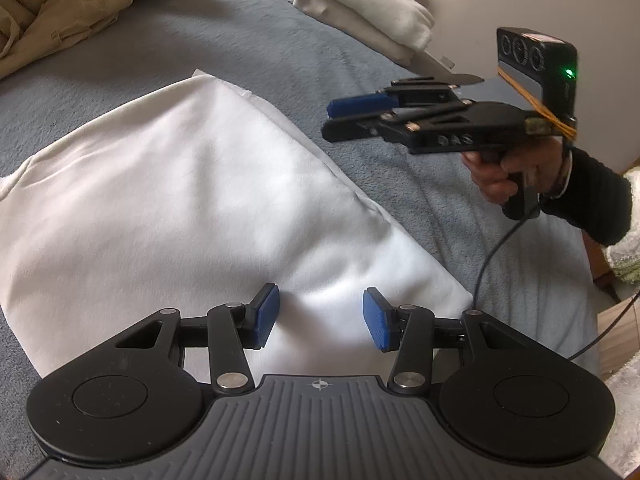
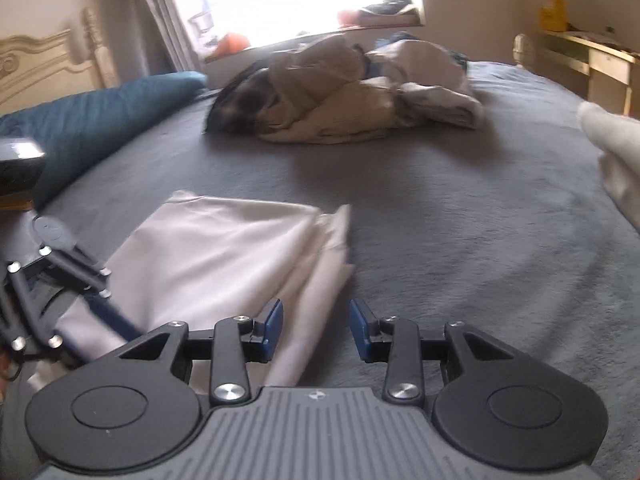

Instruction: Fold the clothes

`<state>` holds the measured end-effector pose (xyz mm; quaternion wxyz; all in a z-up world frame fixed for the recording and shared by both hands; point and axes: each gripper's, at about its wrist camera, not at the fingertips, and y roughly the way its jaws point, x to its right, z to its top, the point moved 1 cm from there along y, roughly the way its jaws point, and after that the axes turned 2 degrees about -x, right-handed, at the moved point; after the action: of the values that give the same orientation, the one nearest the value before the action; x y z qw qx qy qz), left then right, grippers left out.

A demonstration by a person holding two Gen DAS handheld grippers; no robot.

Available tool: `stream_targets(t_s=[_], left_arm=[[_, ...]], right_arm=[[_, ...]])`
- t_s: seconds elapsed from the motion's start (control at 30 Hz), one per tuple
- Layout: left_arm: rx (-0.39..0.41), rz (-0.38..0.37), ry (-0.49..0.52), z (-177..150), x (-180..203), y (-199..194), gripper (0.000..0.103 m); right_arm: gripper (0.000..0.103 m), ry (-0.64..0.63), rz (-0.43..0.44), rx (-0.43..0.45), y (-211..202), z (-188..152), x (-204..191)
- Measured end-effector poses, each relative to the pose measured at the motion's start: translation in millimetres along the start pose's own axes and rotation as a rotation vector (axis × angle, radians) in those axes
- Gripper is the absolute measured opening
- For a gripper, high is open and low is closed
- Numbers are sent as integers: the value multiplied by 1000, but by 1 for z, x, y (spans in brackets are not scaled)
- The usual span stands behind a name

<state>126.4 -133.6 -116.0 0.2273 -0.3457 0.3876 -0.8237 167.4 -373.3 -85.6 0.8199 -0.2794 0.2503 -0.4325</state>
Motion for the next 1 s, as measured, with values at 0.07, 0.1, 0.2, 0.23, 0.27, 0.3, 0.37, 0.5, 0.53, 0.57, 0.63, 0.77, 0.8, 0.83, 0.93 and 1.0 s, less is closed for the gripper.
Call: stream_targets(t_s=[0.07, 0.1, 0.2, 0.23, 0.27, 0.3, 0.37, 0.5, 0.53, 0.57, 0.63, 0.77, 0.8, 0.83, 0.93, 1.0], left_arm=[[1, 1, 1, -1, 1, 0, 46], [0, 2, 1, -1, 1, 0, 46], [-1, 5, 1, -1, 2, 1, 46], [-1, 6, 1, -1, 2, 1, 46], [-1, 7, 1, 0, 2, 1, 46], [-2, 8, 1, 0, 2, 1, 46], [-2, 7, 0, 0, 3, 1, 46], [-2, 4, 1, -1, 2, 1, 46], [-1, 3, 2, -2, 2, 1, 46], [-1, 4, 3, -1, 2, 1, 47], [-2, 4, 2, -1, 2, 1, 47], [-4, 2, 0, -1, 2, 1, 47], [-4, 1, 0, -1, 2, 1, 47], [-4, 1, 1, -1, 2, 1, 47], [-4, 1, 2, -1, 1, 1, 47], [-4, -2, 1, -1, 1, 1, 47]], right_arm=[[38, -55, -30, -1, 8, 1, -6], [38, -84, -41, -4, 13, 2, -10], [38, -182, -61, -15, 29, 2, -26], [38, -206, -69, -17, 34, 2, -29], [38, -221, -75, -18, 39, 3, -32], [38, -235, -84, -19, 43, 4, -33], [38, -255, -102, -18, 46, 6, -34], [38, -241, -97, -4, 45, 7, -32], [38, -237, -105, -7, 47, 6, -30], [38, -234, -113, -9, 51, 5, -29], [38, -214, -113, -4, 55, 3, -28], [39, -145, -106, 1, 50, 4, -21], [39, -131, -112, 8, 44, 4, -19], [39, -117, -119, 18, 36, 4, -17], [39, -97, -104, 19, 14, 0, -12], [39, -99, -70, 8, 1, -6, -12]])
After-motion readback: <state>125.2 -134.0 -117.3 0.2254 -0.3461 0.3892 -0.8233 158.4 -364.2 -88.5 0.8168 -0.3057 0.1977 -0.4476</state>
